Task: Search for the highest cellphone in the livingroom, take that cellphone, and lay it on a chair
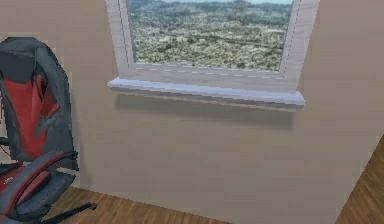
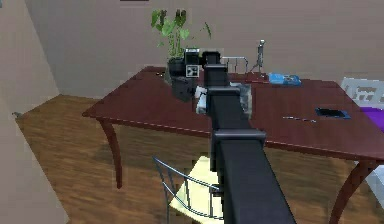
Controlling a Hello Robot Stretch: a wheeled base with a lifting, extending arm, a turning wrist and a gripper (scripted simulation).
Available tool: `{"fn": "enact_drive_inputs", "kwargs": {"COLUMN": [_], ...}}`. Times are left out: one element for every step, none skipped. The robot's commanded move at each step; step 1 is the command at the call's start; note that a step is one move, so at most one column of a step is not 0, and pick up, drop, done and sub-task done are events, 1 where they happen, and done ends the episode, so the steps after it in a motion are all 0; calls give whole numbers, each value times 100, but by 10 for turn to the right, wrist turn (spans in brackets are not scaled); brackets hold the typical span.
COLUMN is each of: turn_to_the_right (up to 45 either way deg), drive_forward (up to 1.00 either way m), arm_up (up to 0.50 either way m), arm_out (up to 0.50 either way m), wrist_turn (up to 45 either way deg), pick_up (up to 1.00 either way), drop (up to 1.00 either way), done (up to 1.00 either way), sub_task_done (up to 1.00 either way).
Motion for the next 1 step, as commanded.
{"fn": "enact_drive_inputs", "kwargs": {"turn_to_the_right": [0], "drive_forward": [0], "arm_up": [0], "arm_out": [0], "wrist_turn": [0], "pick_up": [0], "drop": [0], "done": [100], "sub_task_done": [0]}}
